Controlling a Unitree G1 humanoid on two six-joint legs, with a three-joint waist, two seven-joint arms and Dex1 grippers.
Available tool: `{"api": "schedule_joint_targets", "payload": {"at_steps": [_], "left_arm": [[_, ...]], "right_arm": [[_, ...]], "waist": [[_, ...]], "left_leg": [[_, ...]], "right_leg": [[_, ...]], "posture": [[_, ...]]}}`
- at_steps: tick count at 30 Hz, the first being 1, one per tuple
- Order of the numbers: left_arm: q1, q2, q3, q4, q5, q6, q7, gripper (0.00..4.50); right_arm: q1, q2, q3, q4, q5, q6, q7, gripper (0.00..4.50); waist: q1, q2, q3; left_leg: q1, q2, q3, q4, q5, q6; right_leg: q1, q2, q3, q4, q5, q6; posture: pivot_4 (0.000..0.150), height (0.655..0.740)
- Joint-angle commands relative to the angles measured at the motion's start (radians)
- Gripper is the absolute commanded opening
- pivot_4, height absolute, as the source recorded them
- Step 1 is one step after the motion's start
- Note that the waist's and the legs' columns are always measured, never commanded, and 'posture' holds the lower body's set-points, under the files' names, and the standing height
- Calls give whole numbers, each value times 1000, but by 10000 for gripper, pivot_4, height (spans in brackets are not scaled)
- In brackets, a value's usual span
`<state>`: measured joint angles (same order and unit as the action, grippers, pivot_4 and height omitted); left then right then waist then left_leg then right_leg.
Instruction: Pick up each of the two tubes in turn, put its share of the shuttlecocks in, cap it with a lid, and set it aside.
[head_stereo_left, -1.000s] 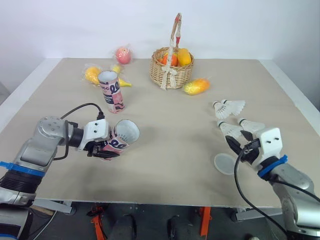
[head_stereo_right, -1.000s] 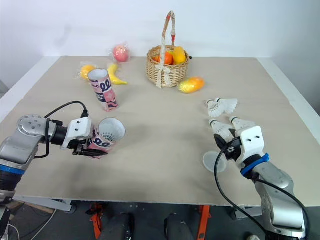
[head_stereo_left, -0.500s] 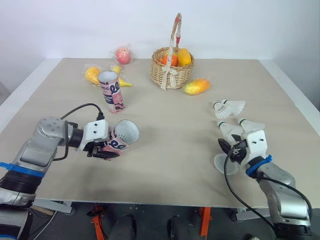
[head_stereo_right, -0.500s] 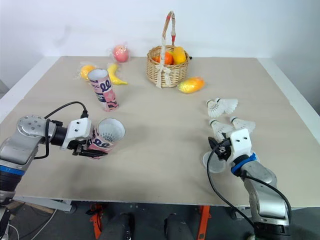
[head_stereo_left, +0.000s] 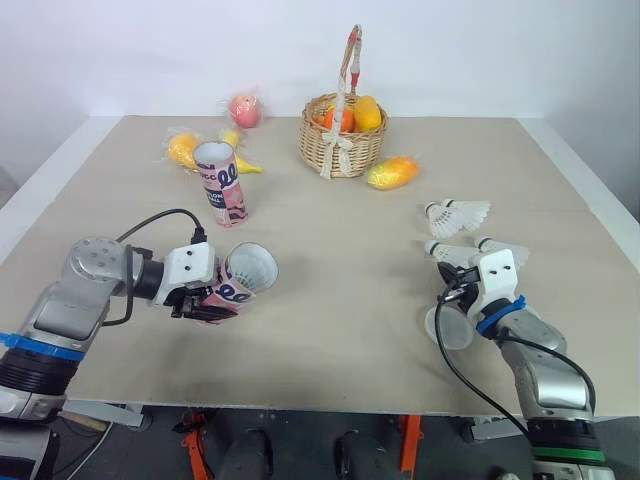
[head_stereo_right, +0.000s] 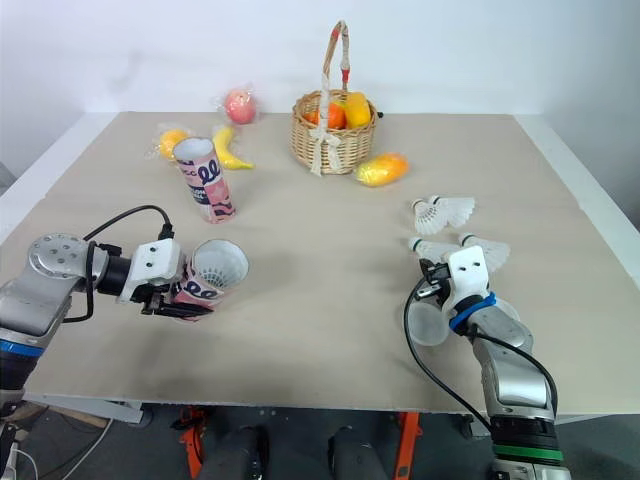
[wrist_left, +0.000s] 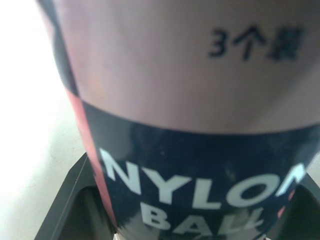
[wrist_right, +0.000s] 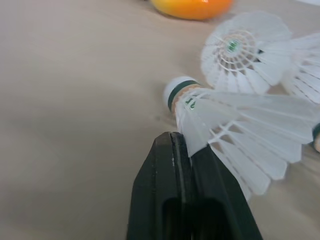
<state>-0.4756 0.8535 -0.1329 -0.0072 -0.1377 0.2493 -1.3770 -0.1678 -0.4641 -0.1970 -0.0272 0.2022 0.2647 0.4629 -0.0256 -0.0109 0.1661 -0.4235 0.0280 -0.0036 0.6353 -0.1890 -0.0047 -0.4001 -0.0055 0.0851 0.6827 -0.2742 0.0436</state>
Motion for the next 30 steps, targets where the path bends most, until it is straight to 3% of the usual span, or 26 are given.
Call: {"api": "schedule_joint_targets", "payload": {"at_steps": [1,6,13,17,21,30], "left_arm": [[27,6,-33,-7,-8,15,-18,28665],[14,-1,-41,7,-4,10,-23,28665],[-26,-20,-64,50,4,-6,-36,28665],[-48,-34,-80,73,13,-15,-38,28665],[-56,-40,-83,70,13,-9,-40,28665],[-16,-18,-62,25,0,14,-19,28665]], "right_arm": [[5,-24,-24,-118,56,17,39,90],[-31,-115,-37,-235,97,34,116,90],[-154,-323,208,-494,154,62,451,90],[-400,-259,416,-379,49,-50,573,90],[-612,-146,524,-181,-36,-168,633,90],[-736,-78,634,-18,-122,-374,787,90]], "waist": [[0,0,0],[0,0,0],[3,0,0],[1,1,0],[5,0,0],[5,-1,0]], "left_leg": [[0,0,0,0,0,0],[0,0,0,0,0,0],[1,2,-2,0,0,0],[0,2,-1,2,0,0],[0,1,-1,3,2,2],[-2,1,-1,2,2,2]], "right_leg": [[0,0,0,0,0,0],[0,0,0,0,0,1],[0,3,-2,0,0,0],[0,2,-2,0,1,-1],[0,1,-2,0,2,-3],[0,-3,-3,0,4,-5]], "posture": [[1500,7400],[1500,7400],[1500,7400],[1500,7400],[1500,7400],[1500,7400]]}}
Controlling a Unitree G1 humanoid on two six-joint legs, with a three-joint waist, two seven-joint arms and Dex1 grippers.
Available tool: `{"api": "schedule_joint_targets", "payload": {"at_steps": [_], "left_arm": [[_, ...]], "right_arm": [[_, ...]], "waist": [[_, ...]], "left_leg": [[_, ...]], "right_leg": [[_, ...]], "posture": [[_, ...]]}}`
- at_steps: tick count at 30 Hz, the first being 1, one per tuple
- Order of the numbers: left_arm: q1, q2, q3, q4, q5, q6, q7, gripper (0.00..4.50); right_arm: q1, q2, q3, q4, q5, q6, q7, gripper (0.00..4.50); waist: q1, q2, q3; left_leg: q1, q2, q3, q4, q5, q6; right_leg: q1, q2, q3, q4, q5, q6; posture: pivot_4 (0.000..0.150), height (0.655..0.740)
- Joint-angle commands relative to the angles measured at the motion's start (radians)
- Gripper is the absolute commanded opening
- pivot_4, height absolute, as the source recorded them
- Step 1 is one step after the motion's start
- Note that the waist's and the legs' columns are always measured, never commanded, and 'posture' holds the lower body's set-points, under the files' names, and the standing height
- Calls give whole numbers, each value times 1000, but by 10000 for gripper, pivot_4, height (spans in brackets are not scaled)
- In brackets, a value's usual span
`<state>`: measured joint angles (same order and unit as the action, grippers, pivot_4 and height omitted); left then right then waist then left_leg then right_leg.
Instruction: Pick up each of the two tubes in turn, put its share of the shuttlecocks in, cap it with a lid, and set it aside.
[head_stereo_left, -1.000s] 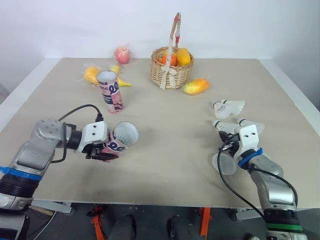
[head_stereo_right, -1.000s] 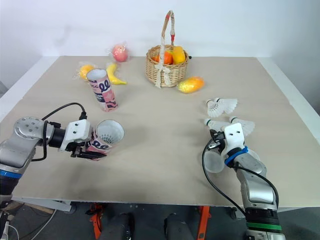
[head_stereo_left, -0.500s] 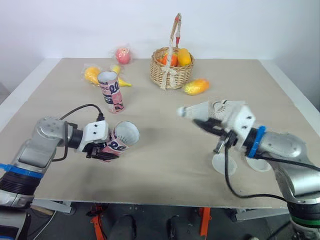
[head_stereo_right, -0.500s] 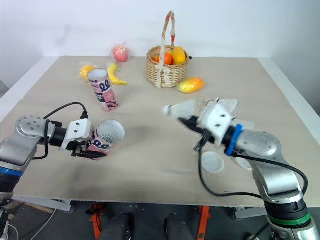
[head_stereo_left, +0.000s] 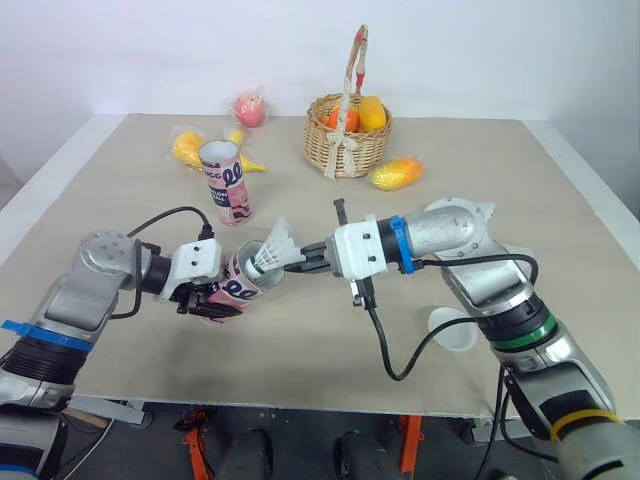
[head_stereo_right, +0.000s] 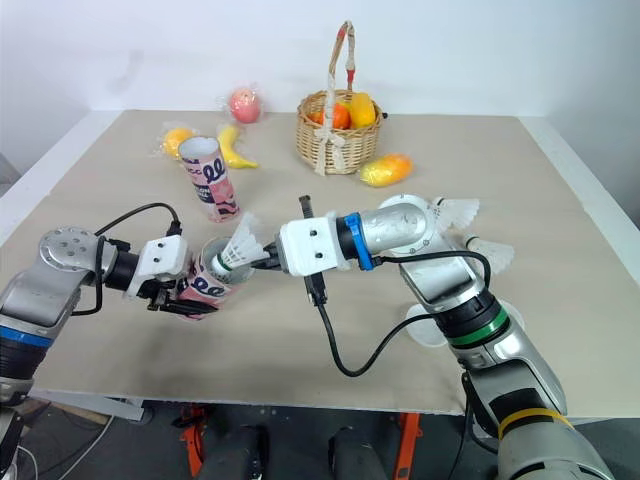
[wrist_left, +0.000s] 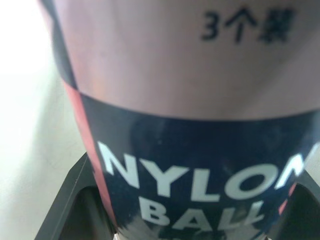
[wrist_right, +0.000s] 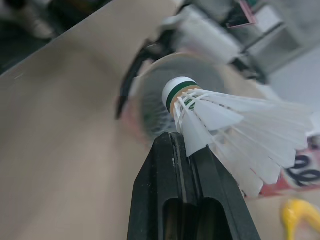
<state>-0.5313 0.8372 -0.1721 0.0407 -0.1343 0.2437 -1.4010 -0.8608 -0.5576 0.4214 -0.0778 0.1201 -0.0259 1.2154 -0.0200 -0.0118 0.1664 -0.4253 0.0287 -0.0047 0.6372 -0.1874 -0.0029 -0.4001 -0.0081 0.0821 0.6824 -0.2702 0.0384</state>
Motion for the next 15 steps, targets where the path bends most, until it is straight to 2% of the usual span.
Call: {"api": "schedule_joint_targets", "payload": {"at_steps": [1,3,6,7,8,11,15], "left_arm": [[45,0,-20,-29,-4,23,6,28665],[53,4,-16,-36,-5,27,10,28665],[57,7,-12,-40,-5,31,14,28665],[57,6,-12,-41,-5,33,14,28665],[57,6,-11,-42,-5,34,14,28665],[55,6,-13,-40,-4,32,14,28665],[26,-17,-28,-25,4,9,15,28665]], "right_arm": [[-50,21,21,49,-51,-101,40,90],[-75,54,18,89,-63,-120,30,90],[-111,102,-10,106,-3,-59,44,8787],[-115,108,-22,100,19,-40,53,12431],[-119,112,-36,89,49,-15,62,18162],[-122,104,-86,35,168,120,97,31723],[-108,86,-161,34,254,225,88,31723]], "waist": [[-1,0,0],[-2,0,0],[-4,0,0],[-4,0,0],[-4,0,0],[-2,0,0],[-2,0,0]], "left_leg": [[0,0,0,0,0,0],[1,1,-1,0,0,0],[1,3,0,0,0,0],[1,3,0,0,0,0],[1,3,-1,0,0,0],[1,2,-2,0,0,0],[0,2,-1,-1,0,0]], "right_leg": [[0,1,0,0,0,-1],[0,2,-2,0,0,-1],[-1,4,-2,1,0,-1],[-1,4,-2,1,0,-1],[-1,4,-3,1,0,-3],[-1,3,-3,1,1,-5],[-1,1,-3,1,1,-4]], "posture": [[1500,7400],[1500,7400],[1500,7400],[1500,7400],[1500,7400],[1500,7400],[1500,7400]]}}
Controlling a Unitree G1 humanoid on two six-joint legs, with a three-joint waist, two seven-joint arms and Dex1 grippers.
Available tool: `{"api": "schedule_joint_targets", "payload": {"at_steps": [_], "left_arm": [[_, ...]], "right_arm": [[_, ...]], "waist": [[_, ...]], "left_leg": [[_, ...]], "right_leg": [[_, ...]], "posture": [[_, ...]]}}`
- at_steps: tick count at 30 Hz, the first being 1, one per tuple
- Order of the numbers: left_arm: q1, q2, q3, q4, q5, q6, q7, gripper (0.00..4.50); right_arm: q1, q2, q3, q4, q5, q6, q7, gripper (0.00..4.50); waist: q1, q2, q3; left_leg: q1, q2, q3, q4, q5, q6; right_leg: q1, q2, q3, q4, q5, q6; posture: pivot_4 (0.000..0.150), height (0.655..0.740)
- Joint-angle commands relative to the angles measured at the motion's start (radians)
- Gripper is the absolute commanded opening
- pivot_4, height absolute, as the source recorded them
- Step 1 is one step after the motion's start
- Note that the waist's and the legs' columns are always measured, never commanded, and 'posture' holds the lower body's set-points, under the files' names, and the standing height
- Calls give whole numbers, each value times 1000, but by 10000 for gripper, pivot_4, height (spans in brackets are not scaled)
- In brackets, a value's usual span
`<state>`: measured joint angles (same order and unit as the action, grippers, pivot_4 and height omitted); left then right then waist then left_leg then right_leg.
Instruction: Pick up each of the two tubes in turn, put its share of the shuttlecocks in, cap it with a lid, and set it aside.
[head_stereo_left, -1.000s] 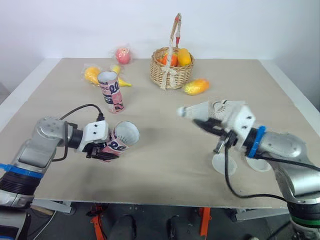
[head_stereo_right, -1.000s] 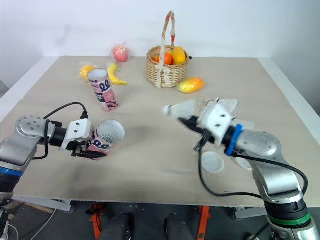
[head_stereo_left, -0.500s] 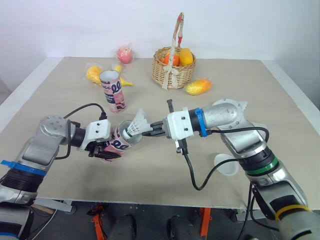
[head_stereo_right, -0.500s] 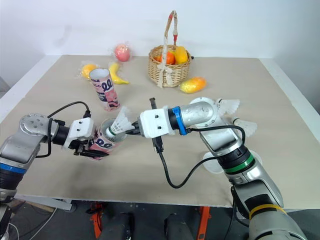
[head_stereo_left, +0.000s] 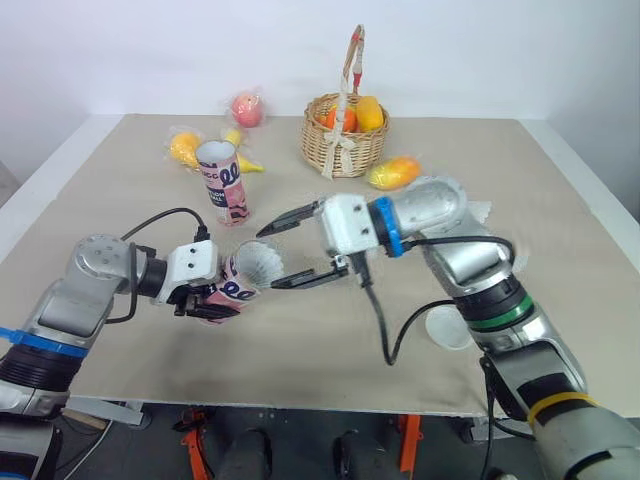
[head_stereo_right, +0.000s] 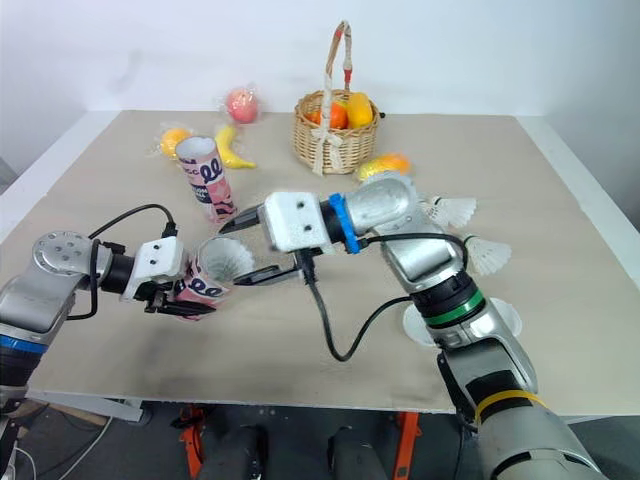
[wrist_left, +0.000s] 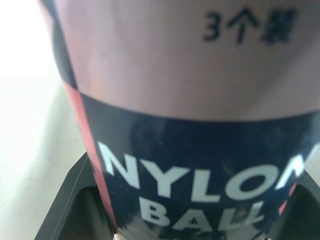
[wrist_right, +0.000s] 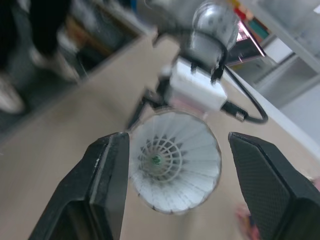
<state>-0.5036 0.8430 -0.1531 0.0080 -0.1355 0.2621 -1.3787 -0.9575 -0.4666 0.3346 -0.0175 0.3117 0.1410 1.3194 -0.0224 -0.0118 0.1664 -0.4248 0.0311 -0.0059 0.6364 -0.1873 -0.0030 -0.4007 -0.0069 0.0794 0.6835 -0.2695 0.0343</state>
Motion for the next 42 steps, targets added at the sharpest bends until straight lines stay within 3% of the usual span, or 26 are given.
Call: {"api": "schedule_joint_targets", "payload": {"at_steps": [1,8,11,15,16,20,27,32,37,42], "left_arm": [[-13,-32,-51,13,6,-16,-6,28665],[-95,-117,-87,14,-13,3,-24,28665],[-119,-139,-109,32,-3,-3,-27,28665],[-142,-168,-140,77,19,-22,-28,28665],[-145,-172,-144,84,22,-26,-28,28665],[-142,-182,-151,90,18,-26,-37,28665],[-145,-183,-153,107,23,-36,-45,28665],[-157,-193,-156,132,30,-49,-47,28665],[-153,-197,-152,136,32,-54,-44,28665],[-136,-189,-140,124,27,-48,-38,28665]], "right_arm": [[-8,-4,-92,-25,76,83,-30,31723],[32,-31,-153,-88,115,260,-128,31723],[71,-64,-141,-159,126,294,-111,23030],[99,-127,-101,-202,70,246,-69,3033],[97,-132,-99,-200,62,235,-67,332],[63,-134,-82,-194,34,192,-44,332],[-39,-65,103,-58,-153,111,-15,332],[-132,28,256,189,-324,3,12,332],[-206,131,257,288,-344,-26,25,332],[-170,103,215,200,-273,-9,128,332]], "waist": [[1,0,0],[2,0,0],[1,0,0],[3,0,0],[3,0,0],[2,0,0],[3,0,0],[0,0,0],[-1,0,0],[-1,0,0]], "left_leg": [[0,-1,0,0,0,0],[-1,-2,0,1,1,0],[-5,-1,-1,1,1,0],[-7,-2,-4,0,1,0],[-7,-2,-4,1,1,0],[-6,-2,-3,1,1,0],[-5,-1,-4,2,2,0],[-5,-3,-2,2,2,0],[-2,1,-4,1,2,0],[0,6,-3,1,3,1]], "right_leg": [[0,0,0,0,0,0],[1,0,-1,0,1,1],[-3,1,-1,0,1,1],[-4,1,-4,0,-1,0],[-4,1,-4,0,-1,1],[-3,1,-3,0,-1,3],[-3,2,-4,0,-1,4],[-3,0,-3,0,1,2],[-2,4,-4,0,0,1],[-1,8,-6,1,2,-1]], "posture": [[1500,7400],[1500,7400],[1500,7400],[1500,7400],[1500,7400],[1500,7400],[1500,7400],[1500,7400],[1500,7400],[1500,7400]]}}
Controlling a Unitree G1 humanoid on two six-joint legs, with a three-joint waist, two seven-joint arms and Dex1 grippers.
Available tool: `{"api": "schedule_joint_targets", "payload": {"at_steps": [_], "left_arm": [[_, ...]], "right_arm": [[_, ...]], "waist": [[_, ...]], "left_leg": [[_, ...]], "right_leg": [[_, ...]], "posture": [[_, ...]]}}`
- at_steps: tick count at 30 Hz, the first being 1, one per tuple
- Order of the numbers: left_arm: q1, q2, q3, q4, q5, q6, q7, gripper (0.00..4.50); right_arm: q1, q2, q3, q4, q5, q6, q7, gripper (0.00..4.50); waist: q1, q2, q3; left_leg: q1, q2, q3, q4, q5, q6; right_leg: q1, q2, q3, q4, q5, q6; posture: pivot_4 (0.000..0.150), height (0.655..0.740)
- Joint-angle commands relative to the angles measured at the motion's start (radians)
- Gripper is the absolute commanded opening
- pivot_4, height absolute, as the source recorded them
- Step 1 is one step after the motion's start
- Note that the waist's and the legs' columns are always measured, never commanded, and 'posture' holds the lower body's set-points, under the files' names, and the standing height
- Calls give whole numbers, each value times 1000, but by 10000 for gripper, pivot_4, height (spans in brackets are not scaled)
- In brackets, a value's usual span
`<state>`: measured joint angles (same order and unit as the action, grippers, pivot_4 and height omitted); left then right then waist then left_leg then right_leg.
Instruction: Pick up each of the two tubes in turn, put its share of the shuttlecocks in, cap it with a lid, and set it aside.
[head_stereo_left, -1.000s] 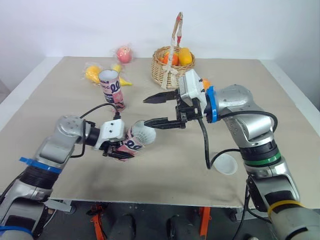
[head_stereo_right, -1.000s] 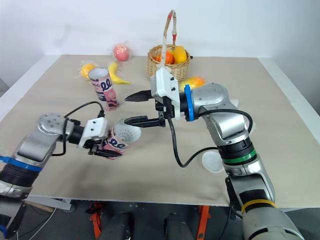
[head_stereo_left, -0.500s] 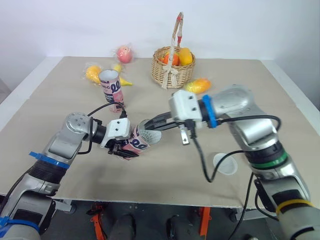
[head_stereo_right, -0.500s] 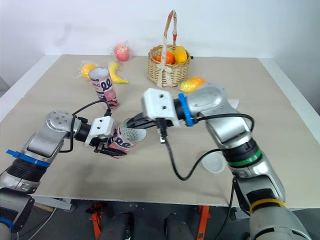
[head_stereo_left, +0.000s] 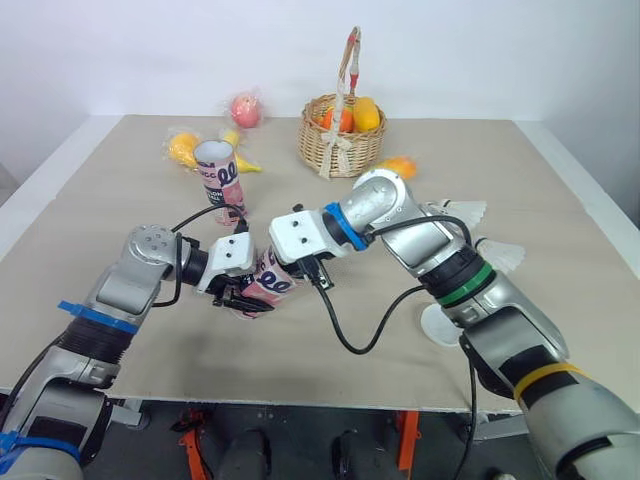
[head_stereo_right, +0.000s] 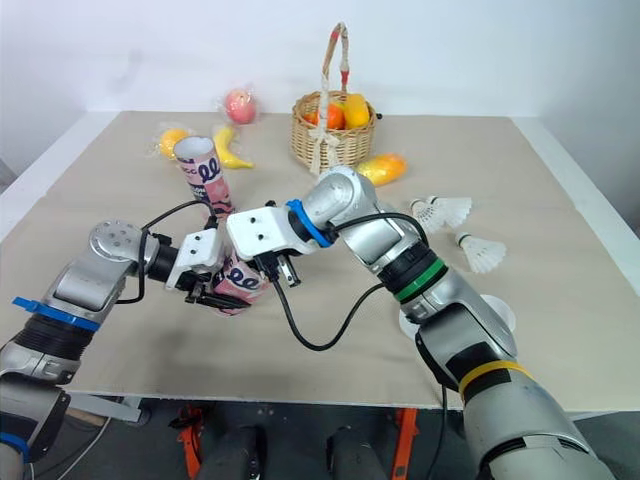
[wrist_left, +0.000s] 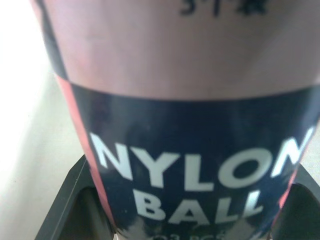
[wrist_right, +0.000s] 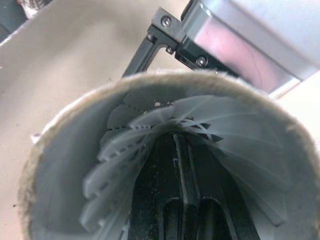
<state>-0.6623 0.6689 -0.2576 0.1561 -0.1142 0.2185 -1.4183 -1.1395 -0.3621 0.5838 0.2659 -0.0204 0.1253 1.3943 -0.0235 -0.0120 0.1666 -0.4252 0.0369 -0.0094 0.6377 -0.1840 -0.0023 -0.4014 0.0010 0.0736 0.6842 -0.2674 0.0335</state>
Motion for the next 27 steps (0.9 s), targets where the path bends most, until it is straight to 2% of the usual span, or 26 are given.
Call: {"api": "schedule_joint_targets", "payload": {"at_steps": [1,4,9,14,18,21,24,27], "left_arm": [[26,-13,-33,-26,6,-4,4,28665],[39,-9,-28,-38,2,1,8,28665],[56,-9,-24,-51,-8,7,16,28665],[58,-38,-10,-55,-27,-3,34,28665],[60,-125,35,-63,-74,-35,95,28665],[86,-195,73,-82,-166,32,110,28665],[104,-229,76,-83,-203,62,122,28665],[118,-275,63,-52,-214,47,149,28665]], "right_arm": [[24,-22,-53,-108,84,12,79,332],[38,-83,-146,-141,182,52,137,332],[12,-161,-301,-118,292,149,128,332],[55,-256,-347,-127,270,134,108,332],[170,-422,-428,-169,248,97,91,332],[287,-556,-454,-147,202,47,97,332],[361,-627,-447,-120,175,7,108,9958],[428,-689,-430,-71,129,-81,140,25430]], "waist": [[1,0,0],[3,0,0],[3,0,0],[4,0,0],[16,0,0],[21,-1,1],[15,-2,2],[0,0,4]], "left_leg": [[0,0,0,0,0,0],[-2,-1,-1,0,0,0],[-3,-6,-2,-1,0,0],[-3,-7,-1,-2,0,0],[-5,-9,-2,-1,0,0],[-10,-11,-1,1,0,0],[-13,-14,0,1,-2,2],[-12,-13,0,0,-2,2]], "right_leg": [[0,0,0,0,0,0],[0,-1,0,0,0,-1],[0,-6,0,0,-1,-1],[0,-7,0,-1,-1,-1],[0,-10,-1,-1,-2,2],[-4,-15,0,-2,-3,5],[-6,-16,1,-3,-2,7],[-6,-14,1,-3,-2,5]], "posture": [[1500,7400],[1500,7400],[1500,7400],[1500,7400],[1500,7400],[1500,7400],[1500,7400],[1500,7400]]}}
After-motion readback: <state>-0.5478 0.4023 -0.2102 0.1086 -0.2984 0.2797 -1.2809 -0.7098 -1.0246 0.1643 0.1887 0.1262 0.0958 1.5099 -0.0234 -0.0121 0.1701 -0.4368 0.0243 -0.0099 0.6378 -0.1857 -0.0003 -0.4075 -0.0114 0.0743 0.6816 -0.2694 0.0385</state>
